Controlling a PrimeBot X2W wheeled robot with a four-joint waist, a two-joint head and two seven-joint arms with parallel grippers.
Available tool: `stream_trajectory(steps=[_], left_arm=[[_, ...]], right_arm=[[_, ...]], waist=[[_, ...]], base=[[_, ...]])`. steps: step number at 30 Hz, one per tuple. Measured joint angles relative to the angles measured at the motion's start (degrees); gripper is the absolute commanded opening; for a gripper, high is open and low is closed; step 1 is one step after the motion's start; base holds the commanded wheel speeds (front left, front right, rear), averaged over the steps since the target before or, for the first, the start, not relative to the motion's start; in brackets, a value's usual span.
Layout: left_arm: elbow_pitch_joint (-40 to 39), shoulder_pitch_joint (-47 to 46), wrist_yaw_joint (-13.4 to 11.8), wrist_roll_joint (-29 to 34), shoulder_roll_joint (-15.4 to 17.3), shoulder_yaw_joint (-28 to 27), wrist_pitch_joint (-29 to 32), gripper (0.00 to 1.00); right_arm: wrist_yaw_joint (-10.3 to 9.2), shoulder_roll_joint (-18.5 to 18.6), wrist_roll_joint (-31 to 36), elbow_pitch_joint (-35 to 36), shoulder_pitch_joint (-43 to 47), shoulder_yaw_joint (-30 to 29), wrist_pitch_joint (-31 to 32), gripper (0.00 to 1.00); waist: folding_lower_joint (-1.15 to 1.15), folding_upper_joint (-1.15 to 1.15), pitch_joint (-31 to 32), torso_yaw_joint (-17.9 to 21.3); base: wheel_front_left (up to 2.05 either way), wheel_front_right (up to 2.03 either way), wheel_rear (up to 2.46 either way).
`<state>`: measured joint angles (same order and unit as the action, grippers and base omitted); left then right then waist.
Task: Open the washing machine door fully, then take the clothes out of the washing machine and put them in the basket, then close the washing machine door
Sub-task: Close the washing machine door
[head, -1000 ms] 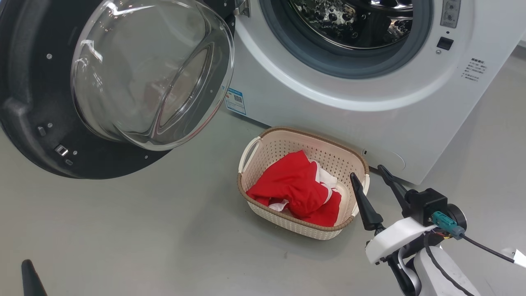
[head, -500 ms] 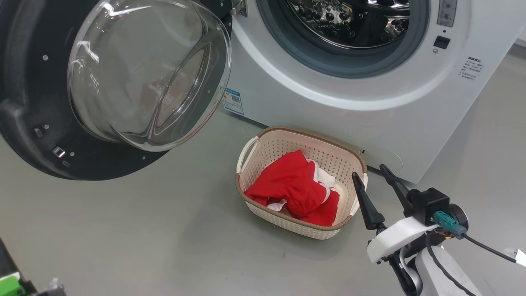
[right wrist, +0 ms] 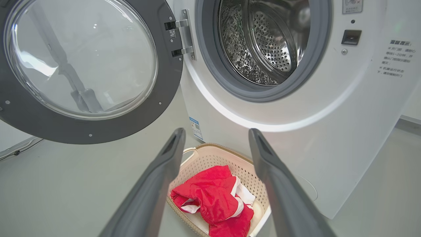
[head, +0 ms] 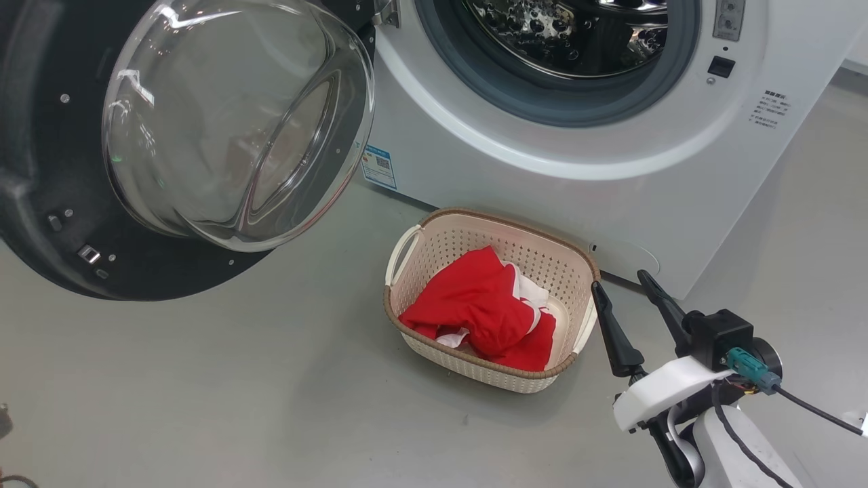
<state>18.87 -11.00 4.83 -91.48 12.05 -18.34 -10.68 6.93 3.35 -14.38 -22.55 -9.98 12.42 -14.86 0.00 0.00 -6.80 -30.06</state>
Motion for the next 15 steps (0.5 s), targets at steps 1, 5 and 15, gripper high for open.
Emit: stream_trajectory(steps=[1,5,15], left_arm=[[0.54,-0.77,-0.26,0.04,0.73,-0.05,0.3,0.0],[2.23,-4.11,-1.96,0.16,3.38,0.05,1.98,0.0],[6.77,-10.55,-6.53,-0.16,9.38,0.2,6.98,0.0]], right_arm=[[-0.01,0.0,0.0,0.05,0.02,-0.16,0.0,1.0],[-0.04,0.08,-0.01,0.65,0.24,-0.7,0.0,1.0],[-0.52,0.14,0.02,1.52,1.39,-0.58,0.0,1.0]], waist=[[0.0,0.0,-0.03,0.05],[0.0,0.0,-0.19,0.27],[0.0,0.0,-0.75,1.17]], base=[[0.0,0.0,0.0],[0.0,0.0,0.0],[0.0,0.0,0.0]])
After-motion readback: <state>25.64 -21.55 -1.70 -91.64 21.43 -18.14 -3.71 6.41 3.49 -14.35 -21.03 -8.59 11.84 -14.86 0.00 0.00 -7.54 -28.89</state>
